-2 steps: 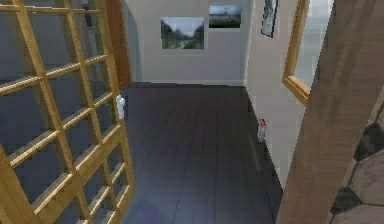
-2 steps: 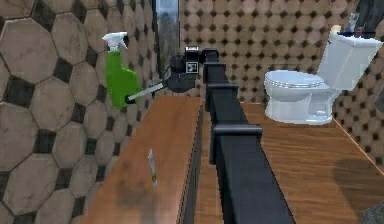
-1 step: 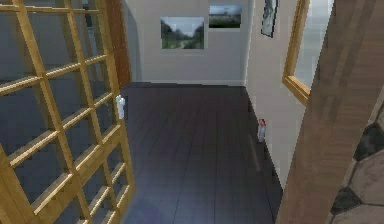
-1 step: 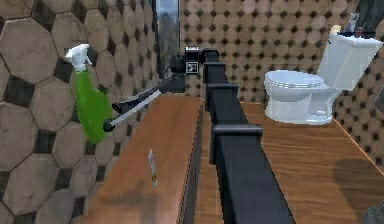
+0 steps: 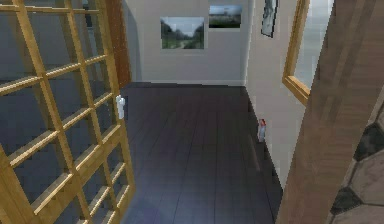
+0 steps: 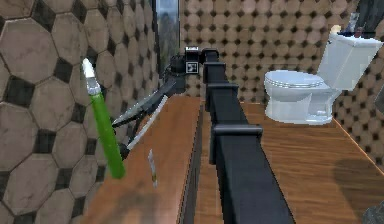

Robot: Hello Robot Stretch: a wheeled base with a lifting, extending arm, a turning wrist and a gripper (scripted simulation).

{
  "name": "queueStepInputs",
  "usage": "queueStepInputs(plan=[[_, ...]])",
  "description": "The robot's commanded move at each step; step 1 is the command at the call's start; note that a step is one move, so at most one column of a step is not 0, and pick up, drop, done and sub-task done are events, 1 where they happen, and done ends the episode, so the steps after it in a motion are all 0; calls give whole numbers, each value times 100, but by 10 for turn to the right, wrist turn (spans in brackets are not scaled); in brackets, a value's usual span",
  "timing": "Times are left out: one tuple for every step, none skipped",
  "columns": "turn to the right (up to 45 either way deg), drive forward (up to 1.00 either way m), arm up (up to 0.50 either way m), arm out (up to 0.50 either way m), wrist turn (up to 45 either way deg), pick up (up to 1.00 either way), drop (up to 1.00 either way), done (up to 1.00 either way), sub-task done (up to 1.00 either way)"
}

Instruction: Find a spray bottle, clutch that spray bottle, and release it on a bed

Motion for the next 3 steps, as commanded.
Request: queueStepInputs(plan=[[0, 0, 0, -40, 0, 0, 0, 0, 0], [-450, 0, 0, 0, 0, 0, 0, 0, 0], [-450, 0, 0, 0, 0, 0, 0, 0, 0]])
